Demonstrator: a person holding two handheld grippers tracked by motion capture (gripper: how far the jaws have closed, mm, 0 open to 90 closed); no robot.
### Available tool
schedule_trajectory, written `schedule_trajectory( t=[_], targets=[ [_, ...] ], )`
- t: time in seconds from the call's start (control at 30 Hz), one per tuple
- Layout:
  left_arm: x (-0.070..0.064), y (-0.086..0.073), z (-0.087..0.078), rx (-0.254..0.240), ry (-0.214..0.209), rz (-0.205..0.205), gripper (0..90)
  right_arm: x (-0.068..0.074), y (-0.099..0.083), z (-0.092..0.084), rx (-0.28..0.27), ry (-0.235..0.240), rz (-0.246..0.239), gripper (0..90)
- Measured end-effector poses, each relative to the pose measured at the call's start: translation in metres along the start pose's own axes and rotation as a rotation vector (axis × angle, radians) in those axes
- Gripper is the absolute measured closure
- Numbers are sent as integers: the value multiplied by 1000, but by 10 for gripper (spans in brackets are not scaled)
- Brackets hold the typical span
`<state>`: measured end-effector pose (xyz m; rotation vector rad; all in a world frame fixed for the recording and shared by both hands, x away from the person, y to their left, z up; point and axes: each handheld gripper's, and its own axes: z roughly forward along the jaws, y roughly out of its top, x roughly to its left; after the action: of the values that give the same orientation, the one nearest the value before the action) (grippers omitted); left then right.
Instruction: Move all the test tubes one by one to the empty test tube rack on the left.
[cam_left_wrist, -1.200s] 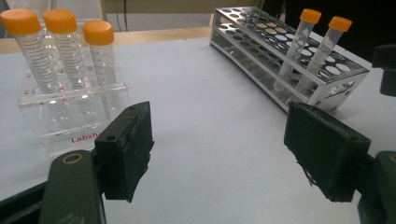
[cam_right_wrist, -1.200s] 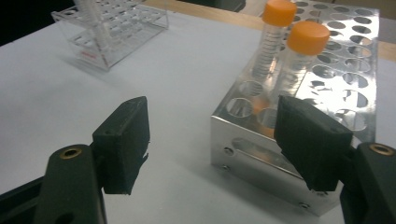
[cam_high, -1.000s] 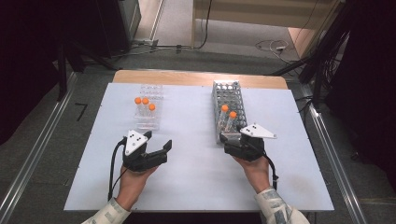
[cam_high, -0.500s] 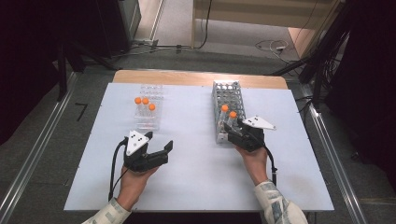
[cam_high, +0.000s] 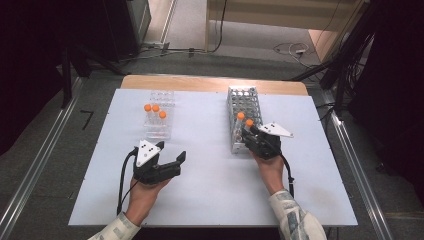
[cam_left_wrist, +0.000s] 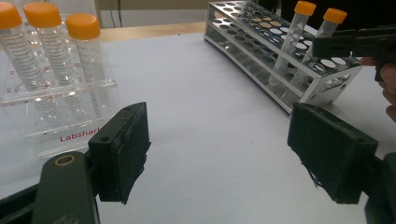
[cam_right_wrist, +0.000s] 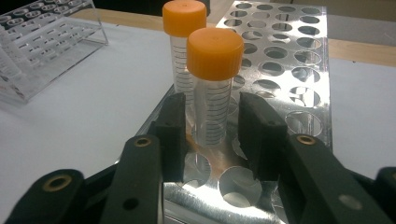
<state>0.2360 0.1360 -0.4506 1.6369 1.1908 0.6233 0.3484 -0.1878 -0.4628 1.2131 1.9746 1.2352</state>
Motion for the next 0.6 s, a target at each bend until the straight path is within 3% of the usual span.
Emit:
schedule_trajectory(
  t=[0.27, 0.6],
  targets=[
    [-1, -1, 0, 4, 0, 3, 207, 4, 2, 3, 6, -12, -34, 714],
    [-1, -1, 1, 8, -3, 0, 206, 2, 10, -6, -35, -8, -19, 723]
  ],
)
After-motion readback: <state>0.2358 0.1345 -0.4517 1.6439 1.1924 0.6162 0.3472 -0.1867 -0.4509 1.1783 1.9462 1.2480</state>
